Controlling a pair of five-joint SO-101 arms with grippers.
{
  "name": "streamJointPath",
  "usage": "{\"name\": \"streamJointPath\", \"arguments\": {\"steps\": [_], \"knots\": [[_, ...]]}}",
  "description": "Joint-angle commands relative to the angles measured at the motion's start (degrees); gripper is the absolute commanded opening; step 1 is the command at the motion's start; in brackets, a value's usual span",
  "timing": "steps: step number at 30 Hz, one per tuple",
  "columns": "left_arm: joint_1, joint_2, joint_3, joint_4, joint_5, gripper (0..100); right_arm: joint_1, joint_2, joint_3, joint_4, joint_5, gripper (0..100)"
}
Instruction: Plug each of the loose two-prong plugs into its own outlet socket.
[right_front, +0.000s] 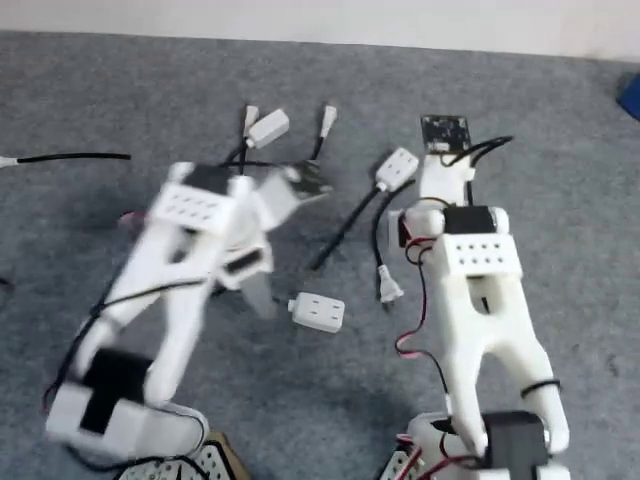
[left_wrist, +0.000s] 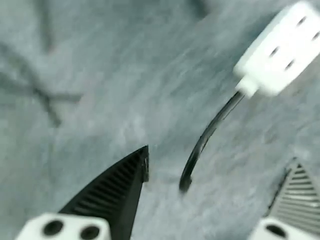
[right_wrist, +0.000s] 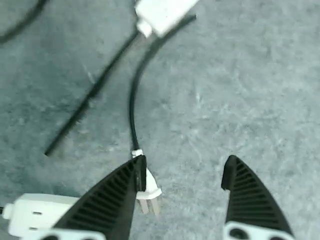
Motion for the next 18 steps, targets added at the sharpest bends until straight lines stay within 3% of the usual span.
{"name": "streamJointPath", "arguments": {"steps": [1, 6, 12, 18], "knots": [[-5.1, -8.5, 6.5, 0.0, -2.7, 40, -0.5, 4.3, -1.9, -1.8, 0.1, 24.2], [-8.5, -11.8, 14.1, -5.3, -4.1, 40, -0.4, 5.8, -2.4, -2.5, -3.4, 24.2], [-8.7, -12.3, 12.5, -8.8, 2.4, 40, -0.4, 6.0, -2.0, -2.5, -2.6, 24.2], [-14.4, -7.2, 13.1, -18.4, 2.7, 40, -0.4, 6.0, -1.9, -2.5, -2.8, 24.2]]}}
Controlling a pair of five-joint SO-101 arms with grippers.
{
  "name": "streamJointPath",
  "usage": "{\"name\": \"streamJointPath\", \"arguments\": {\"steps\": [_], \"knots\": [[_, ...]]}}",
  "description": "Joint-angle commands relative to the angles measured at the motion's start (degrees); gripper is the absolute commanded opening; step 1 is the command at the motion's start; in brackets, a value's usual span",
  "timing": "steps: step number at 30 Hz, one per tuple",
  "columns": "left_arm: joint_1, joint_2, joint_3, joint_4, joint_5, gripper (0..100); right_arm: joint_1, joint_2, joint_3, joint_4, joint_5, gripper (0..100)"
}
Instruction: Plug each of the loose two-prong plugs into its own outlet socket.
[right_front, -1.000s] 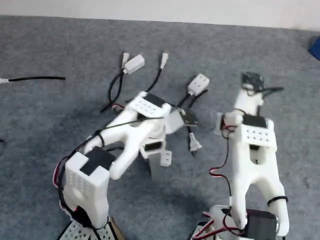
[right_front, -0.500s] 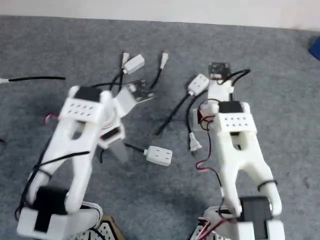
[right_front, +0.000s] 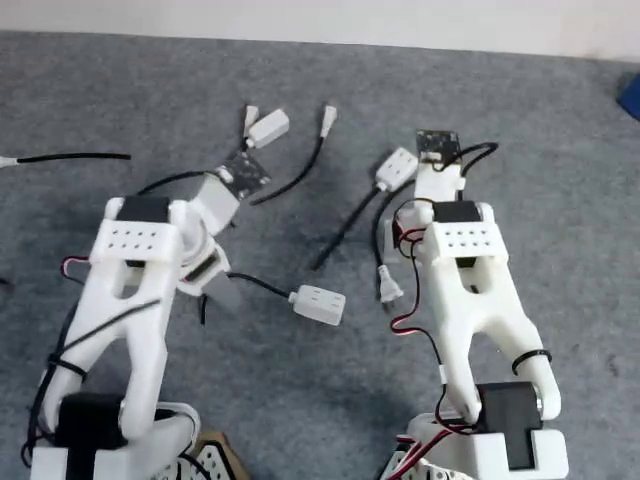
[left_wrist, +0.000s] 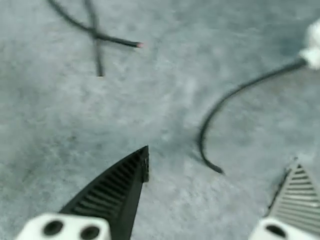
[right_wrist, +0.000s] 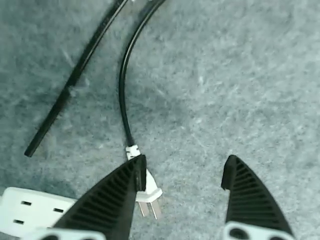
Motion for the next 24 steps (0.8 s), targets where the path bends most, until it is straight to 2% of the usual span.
{"name": "streamJointPath", "arguments": {"steps": [1, 7, 12, 20, 24], "knots": [[-4.3, 3.8, -1.2, -6.3, 0.5, 40, -0.4, -0.7, -1.8, -0.7, -0.4, 24.2], [-7.5, 16.7, -1.2, -17.1, -5.6, 40, -0.4, -0.6, -1.6, -1.7, -0.6, 24.2], [-6.6, 25.4, -2.5, -24.2, -6.7, 40, -0.6, -0.7, 2.3, -6.5, -0.6, 24.2], [-8.9, 32.7, -14.3, -24.3, -6.4, 40, -0.6, -1.0, 3.0, -6.5, -0.6, 24.2], [-12.1, 33.4, -20.6, -19.8, -6.9, 40, -0.6, -1.0, 3.0, -6.5, -0.6, 24.2]]}}
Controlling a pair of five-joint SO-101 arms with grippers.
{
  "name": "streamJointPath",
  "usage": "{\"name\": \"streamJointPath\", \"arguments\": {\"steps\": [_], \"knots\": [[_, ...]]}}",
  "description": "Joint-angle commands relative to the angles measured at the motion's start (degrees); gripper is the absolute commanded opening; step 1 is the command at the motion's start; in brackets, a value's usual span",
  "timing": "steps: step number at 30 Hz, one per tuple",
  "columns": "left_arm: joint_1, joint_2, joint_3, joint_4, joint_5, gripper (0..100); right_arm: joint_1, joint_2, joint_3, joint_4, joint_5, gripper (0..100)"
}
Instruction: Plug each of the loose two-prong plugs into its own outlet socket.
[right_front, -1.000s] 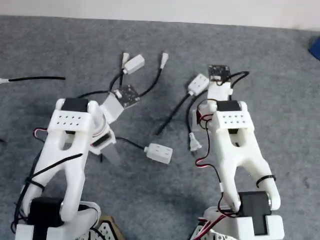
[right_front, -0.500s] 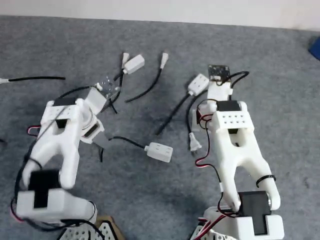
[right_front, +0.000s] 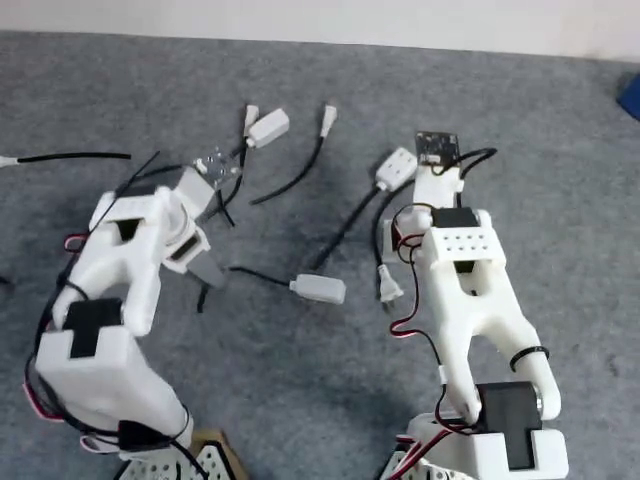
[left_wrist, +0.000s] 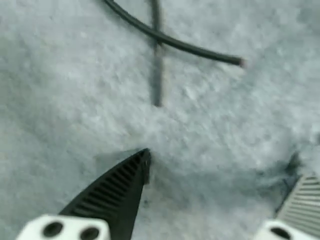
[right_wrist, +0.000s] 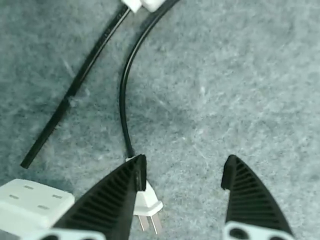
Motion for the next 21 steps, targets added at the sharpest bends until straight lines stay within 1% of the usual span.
{"name": "streamJointPath", "arguments": {"steps": [1, 4, 7, 10, 13, 16, 18, 19, 21], "knots": [[-3.3, 0.2, -8.2, 1.8, -1.6, 40, -0.5, -1.0, -0.1, -0.8, -0.6, 24.2], [-5.2, 0.2, -12.1, 4.0, -4.1, 40, -0.5, -1.0, -0.1, -0.8, -0.6, 24.2], [-6.7, 0.2, -16.7, 5.8, -4.4, 40, -0.5, -1.0, -0.1, -0.8, -0.6, 24.2], [-7.2, 0.2, -20.8, 9.8, -4.2, 40, -0.5, -1.0, -0.1, -0.7, -0.6, 24.2], [-7.1, 0.2, -22.5, 13.1, -4.2, 40, -0.5, -1.0, 0.0, -0.7, -0.6, 24.2], [-7.2, -0.3, -23.0, 13.7, -4.1, 40, -0.4, -1.0, 0.0, -0.7, -0.6, 24.2], [-6.1, -0.4, -23.1, 14.2, -4.0, 40, -0.3, -1.0, 0.0, -0.7, -0.6, 24.2], [-4.2, -0.4, -23.1, 14.6, -3.8, 40, -0.3, -1.0, 0.0, -0.7, -0.7, 24.2], [-0.3, -0.3, -23.1, 15.7, -0.8, 40, -0.1, -1.0, -0.1, -0.7, -3.0, 24.2]]}}
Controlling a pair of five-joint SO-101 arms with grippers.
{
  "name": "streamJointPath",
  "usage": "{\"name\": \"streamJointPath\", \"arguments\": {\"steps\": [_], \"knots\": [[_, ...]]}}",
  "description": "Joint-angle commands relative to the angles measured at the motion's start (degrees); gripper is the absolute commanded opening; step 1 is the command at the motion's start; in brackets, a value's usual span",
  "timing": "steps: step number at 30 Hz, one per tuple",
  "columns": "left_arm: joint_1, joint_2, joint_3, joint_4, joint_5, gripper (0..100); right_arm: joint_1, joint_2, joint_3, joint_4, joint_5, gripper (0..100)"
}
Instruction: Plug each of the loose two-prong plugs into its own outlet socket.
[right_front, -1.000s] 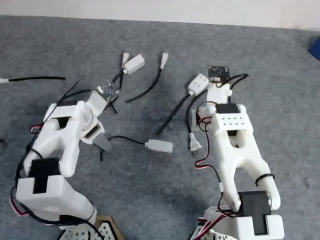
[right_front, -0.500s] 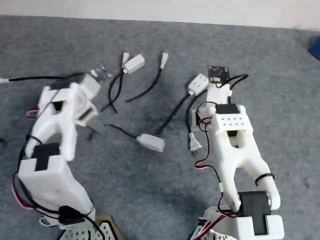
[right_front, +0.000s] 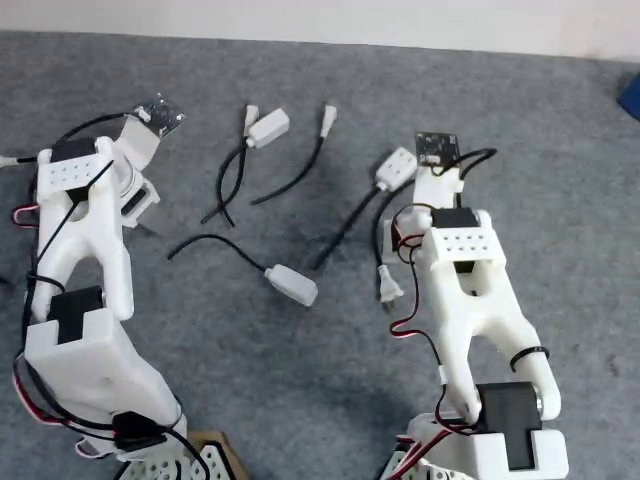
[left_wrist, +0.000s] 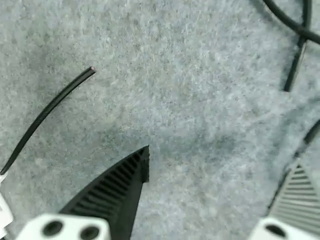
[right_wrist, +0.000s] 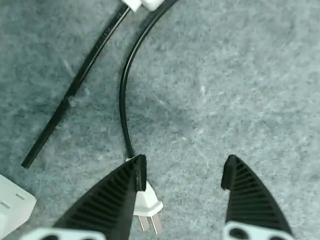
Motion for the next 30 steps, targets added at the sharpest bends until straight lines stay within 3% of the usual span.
{"name": "streamJointPath", "arguments": {"steps": [1, 6, 11, 21, 30], "knots": [[7.3, -1.2, -2.2, 1.6, 4.3, 40, 0.5, -1.0, -0.2, -0.7, -3.6, 24.2], [18.9, -0.5, -9.6, 4.7, 13.9, 40, 7.0, -1.1, -0.6, -1.0, -4.7, 24.2], [27.3, 4.1, -13.5, 6.9, 17.9, 40, 9.6, -1.1, -0.7, -0.9, -5.8, 24.2], [26.9, 16.2, -15.4, 10.6, 18.5, 40, 9.5, -1.1, -0.6, -0.9, -5.8, 24.2], [23.0, 3.6, -7.9, 20.7, 16.0, 36, 9.5, -1.1, -0.7, -1.0, -5.8, 24.2]]}}
